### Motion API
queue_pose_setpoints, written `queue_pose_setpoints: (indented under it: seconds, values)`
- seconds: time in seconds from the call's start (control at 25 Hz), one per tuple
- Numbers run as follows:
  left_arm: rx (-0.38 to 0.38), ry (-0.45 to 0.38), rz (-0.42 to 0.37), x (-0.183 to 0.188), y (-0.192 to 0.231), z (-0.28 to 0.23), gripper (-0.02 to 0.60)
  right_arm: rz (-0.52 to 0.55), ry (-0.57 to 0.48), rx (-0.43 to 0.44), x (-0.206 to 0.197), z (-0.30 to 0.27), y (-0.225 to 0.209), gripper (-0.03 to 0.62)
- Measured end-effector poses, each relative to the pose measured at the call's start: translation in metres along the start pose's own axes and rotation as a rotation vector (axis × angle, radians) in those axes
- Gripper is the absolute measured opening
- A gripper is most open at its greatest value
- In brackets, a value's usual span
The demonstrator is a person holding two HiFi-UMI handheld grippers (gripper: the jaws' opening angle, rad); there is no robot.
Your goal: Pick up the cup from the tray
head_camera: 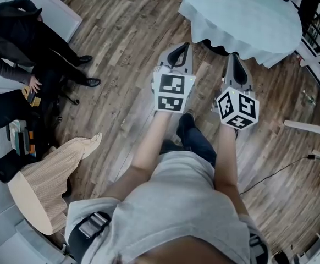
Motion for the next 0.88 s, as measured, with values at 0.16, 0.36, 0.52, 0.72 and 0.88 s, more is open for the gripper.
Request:
queue_pose_setpoints:
  seconds: [0.16,0.36,0.52,0.72,0.88]
  values:
    - [0.006,-0.006,0.0,0.015,-0.001,-0.046,0.005,0.01,-0.008,0.013,0.018,-0.036,-0.028,0.008]
    - [-0.015,0.007,0.009,0.023,-0.009,-0.096,0.005,-0.006,-0.001,-0.006,0.024,-0.066,-0.062,0.008]
    - [-0.034,0.017,-0.001,0.024,-0.014,-0.121,0.005,-0.019,0.009,-0.021,0.024,-0.085,-0.08,0.008]
    - [-0.039,0.034,-0.003,0.024,-0.006,-0.153,0.005,-0.037,0.014,-0.022,0.024,-0.115,-0.095,0.008]
    - [-0.038,0.039,0.005,0.026,0.007,-0.183,0.005,-0.046,0.013,-0.021,0.026,-0.146,-0.102,0.008]
Point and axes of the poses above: the fingertips, and each gripper's own axes: z backward along the fingers, y to its left, x out of its top, the point moved 9 cm from there along z, backward along the fingers, and after that the axes turned 8 degrees about -z, right-handed, at the moved point
